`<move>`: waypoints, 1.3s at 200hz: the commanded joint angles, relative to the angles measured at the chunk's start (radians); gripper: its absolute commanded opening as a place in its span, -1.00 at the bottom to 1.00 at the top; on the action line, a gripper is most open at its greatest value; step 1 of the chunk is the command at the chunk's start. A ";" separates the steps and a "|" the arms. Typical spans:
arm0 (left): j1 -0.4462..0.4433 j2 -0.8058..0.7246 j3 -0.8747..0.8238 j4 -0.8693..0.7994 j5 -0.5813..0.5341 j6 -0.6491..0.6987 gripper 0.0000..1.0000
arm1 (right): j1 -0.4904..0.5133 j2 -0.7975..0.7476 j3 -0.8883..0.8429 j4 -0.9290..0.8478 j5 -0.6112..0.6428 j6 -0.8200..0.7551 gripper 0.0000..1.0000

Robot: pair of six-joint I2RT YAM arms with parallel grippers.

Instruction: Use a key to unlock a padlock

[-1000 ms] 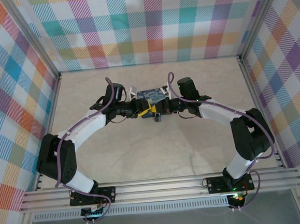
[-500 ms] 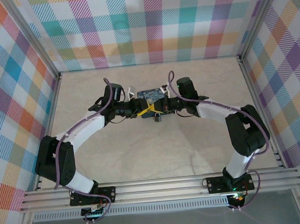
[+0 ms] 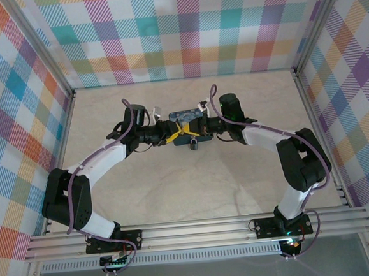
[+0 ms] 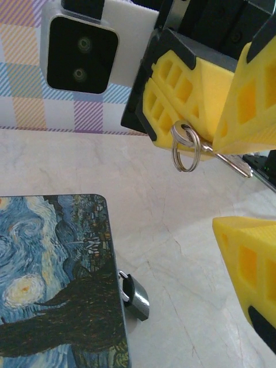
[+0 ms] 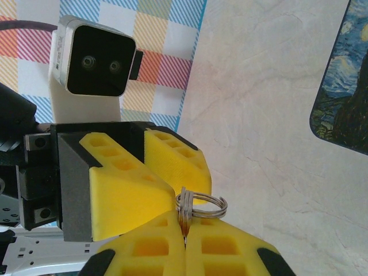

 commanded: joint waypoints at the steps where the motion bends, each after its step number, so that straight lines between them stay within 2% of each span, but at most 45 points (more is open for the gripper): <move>1: 0.006 -0.023 -0.023 0.068 0.023 -0.047 -0.37 | -0.003 0.015 -0.012 0.060 -0.034 0.029 -0.95; 121: 0.005 -0.025 -0.021 0.087 0.027 -0.074 -0.61 | 0.003 0.040 -0.017 0.124 -0.038 0.078 -0.94; 187: 0.006 -0.030 -0.014 0.039 0.010 -0.045 -0.90 | 0.002 0.042 -0.020 0.108 -0.039 0.064 -0.90; 218: 0.005 -0.030 -0.008 0.022 0.000 -0.030 -1.00 | 0.002 0.041 -0.028 0.092 -0.038 0.048 -0.78; 260: 0.005 -0.038 0.022 -0.070 -0.034 0.030 -1.00 | -0.020 0.012 -0.042 -0.015 -0.018 -0.028 -0.38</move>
